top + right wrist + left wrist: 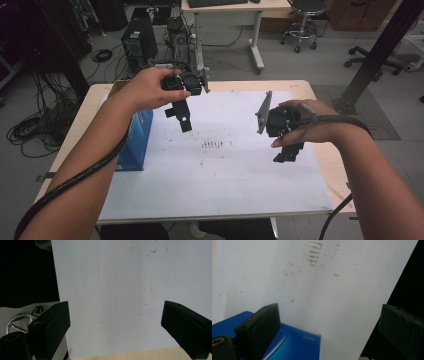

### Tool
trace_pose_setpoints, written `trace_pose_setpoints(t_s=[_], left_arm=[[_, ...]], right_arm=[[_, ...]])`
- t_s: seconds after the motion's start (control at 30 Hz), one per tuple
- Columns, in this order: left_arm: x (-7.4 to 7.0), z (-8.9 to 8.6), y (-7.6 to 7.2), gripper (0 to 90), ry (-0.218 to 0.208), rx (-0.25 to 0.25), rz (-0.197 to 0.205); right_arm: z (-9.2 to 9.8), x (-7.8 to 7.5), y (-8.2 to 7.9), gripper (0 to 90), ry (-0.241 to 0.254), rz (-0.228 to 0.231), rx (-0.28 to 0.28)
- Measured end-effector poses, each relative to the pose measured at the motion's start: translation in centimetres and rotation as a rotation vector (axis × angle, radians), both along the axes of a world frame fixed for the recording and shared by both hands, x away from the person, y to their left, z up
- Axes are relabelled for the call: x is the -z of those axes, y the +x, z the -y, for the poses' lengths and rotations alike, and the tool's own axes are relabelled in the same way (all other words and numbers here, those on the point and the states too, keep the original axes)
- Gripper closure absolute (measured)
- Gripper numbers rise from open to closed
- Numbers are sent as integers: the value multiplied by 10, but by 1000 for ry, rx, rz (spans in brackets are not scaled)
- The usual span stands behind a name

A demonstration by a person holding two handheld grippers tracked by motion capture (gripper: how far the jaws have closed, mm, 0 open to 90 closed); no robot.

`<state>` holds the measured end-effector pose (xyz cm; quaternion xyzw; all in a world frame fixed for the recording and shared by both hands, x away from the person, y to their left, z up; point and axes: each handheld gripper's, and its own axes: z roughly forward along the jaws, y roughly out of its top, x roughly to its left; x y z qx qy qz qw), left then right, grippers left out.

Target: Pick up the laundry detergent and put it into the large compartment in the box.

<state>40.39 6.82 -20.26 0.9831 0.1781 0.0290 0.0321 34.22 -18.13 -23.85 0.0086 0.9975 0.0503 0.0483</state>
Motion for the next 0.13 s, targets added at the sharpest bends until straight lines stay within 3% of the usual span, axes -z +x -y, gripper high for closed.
trace_pose_setpoints(t_s=[0.13], left_arm=[[-1, 0, -1, 45, -2, -3, 0]], right_arm=[[-1, -2, -1, 83, 8, 8, -13]])
